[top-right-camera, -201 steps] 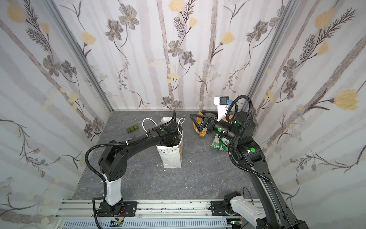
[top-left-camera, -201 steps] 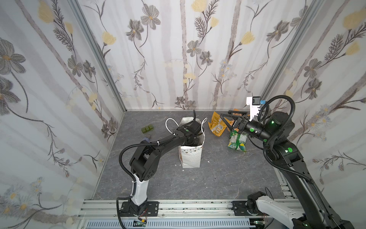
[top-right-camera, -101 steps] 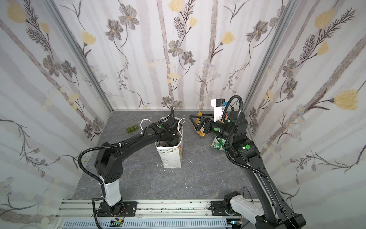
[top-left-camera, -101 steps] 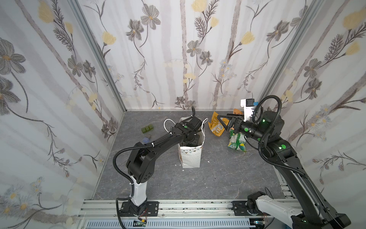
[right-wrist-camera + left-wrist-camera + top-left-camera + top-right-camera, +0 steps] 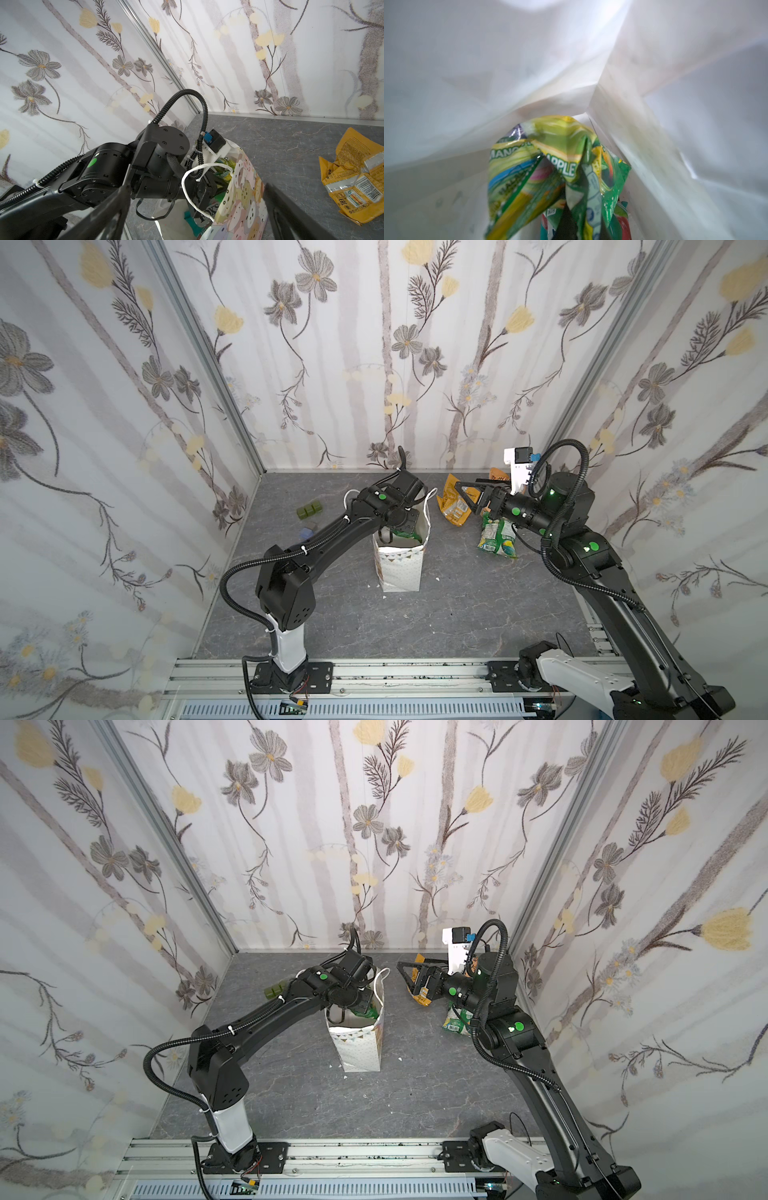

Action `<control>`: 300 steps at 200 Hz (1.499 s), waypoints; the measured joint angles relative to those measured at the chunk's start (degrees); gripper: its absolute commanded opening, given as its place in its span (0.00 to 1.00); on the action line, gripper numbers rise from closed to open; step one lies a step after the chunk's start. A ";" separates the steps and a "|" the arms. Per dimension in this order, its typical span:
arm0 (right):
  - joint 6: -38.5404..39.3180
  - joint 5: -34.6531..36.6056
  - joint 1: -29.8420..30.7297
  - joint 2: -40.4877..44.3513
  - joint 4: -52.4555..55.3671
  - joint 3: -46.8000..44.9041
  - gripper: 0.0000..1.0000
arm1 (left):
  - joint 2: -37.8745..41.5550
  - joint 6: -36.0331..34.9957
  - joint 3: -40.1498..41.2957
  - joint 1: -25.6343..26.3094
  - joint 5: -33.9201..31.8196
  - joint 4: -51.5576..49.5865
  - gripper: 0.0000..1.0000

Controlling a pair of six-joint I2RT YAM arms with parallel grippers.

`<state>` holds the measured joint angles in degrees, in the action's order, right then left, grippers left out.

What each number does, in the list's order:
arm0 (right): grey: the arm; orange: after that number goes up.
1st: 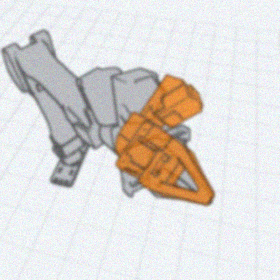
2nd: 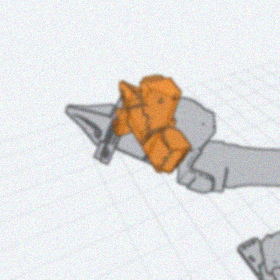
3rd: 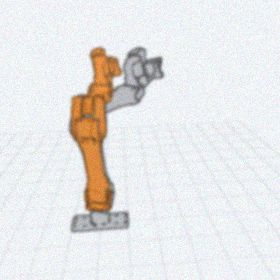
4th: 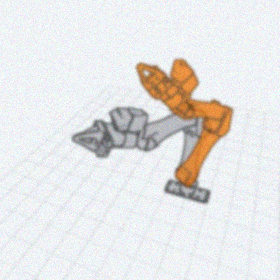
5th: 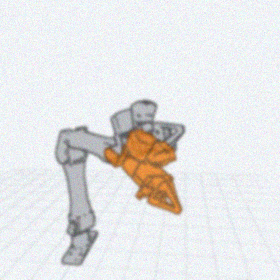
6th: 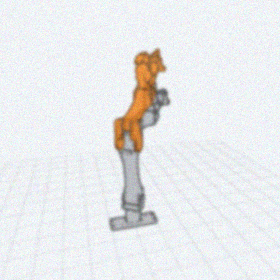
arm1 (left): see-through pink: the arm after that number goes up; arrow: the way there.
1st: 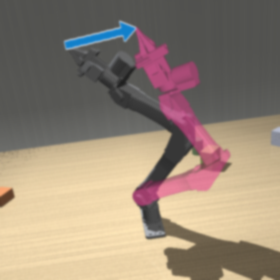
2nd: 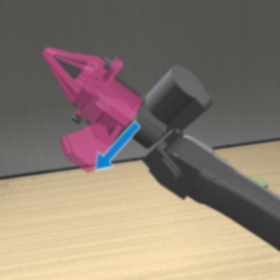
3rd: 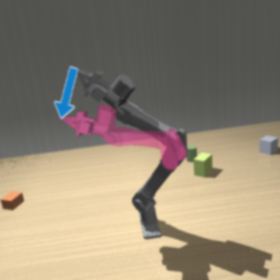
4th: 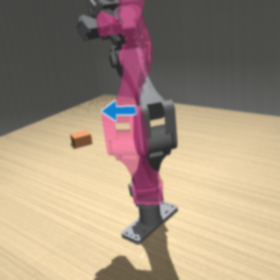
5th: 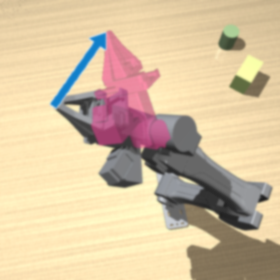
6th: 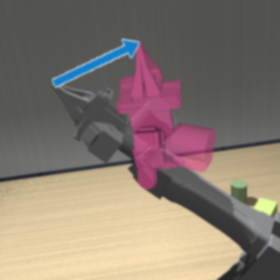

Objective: Take the snacks out of the paper bag
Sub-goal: Pick up the snack from the paper bag.

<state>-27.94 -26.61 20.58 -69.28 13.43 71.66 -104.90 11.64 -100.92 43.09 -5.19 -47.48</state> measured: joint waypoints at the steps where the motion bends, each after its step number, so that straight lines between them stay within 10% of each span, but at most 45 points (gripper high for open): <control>1: 0.00 0.00 0.00 0.00 0.00 0.00 0.99 | 0.02 0.00 -0.07 0.00 0.00 -0.04 0.00; 217: -0.50 1.49 0.37 1.97 -1.05 0.00 0.99 | 14.58 -2.45 -9.31 0.68 -2.40 -1.09 0.00; 300: -1.68 0.15 1.90 1.44 -3.87 0.02 0.99 | 24.04 -1.88 -3.96 1.07 6.80 11.28 0.00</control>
<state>-29.63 -26.46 22.48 -67.83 9.56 71.68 -80.86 9.76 -104.88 44.16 1.61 -36.21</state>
